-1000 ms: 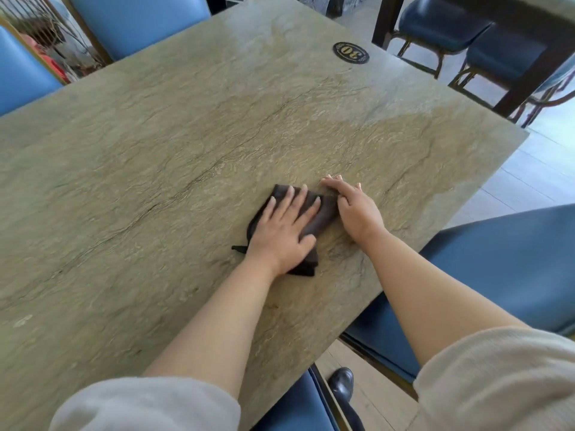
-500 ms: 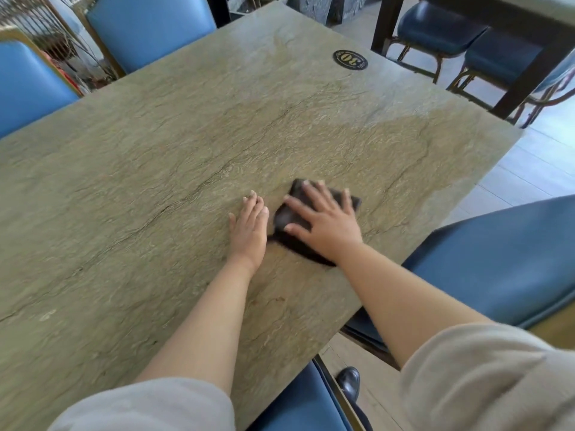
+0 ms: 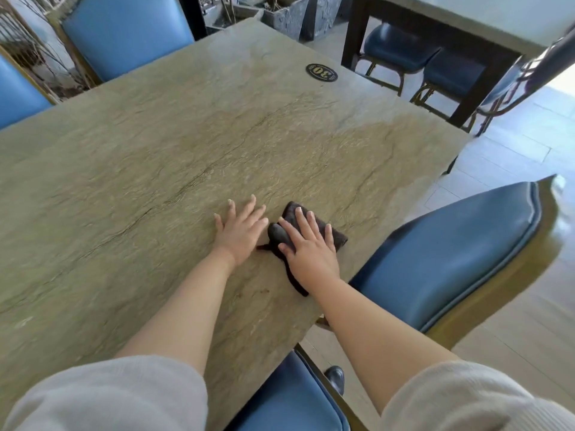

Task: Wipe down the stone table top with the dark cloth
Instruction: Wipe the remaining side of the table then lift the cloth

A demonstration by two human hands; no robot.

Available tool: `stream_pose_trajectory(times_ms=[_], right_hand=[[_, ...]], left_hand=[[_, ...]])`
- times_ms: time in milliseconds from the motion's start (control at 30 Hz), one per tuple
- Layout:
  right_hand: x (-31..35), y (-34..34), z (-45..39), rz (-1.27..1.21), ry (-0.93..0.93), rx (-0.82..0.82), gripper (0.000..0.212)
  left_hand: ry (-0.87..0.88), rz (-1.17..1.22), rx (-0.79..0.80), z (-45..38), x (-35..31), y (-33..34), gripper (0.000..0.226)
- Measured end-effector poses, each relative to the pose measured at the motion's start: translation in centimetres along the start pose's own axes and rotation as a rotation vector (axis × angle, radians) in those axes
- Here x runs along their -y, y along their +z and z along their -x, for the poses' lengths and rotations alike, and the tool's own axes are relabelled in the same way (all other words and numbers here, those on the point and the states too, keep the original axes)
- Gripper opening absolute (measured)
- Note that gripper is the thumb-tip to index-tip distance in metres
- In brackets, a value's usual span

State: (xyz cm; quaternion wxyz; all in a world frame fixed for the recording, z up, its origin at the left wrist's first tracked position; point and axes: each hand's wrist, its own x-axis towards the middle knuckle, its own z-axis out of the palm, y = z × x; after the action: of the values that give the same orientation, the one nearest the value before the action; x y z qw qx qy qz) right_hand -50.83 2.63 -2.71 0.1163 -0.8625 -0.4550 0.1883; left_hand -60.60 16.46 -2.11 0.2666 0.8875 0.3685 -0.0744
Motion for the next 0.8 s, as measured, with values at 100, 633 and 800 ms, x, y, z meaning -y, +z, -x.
stream_pose_trajectory(times_ms=[100, 633, 800], right_hand=[[-2.6, -1.1, -0.6, -0.071, 0.329, -0.079, 0.05], [0.6, 0.3, 0.2, -0.062, 0.09, -0.054, 0.052], [4.7, 1.7, -1.5, -0.097, -0.156, 0.079, 0.058]], left_hand=[[0.064, 0.043, -0.021, 2.1, -0.8, 1.3, 0.049], [-0.131, 0.105, -0.489, 12.8, 4.3, 3.0, 0.055], [-0.359, 0.034, -0.516, 16.8, 6.9, 4.1, 0.064]])
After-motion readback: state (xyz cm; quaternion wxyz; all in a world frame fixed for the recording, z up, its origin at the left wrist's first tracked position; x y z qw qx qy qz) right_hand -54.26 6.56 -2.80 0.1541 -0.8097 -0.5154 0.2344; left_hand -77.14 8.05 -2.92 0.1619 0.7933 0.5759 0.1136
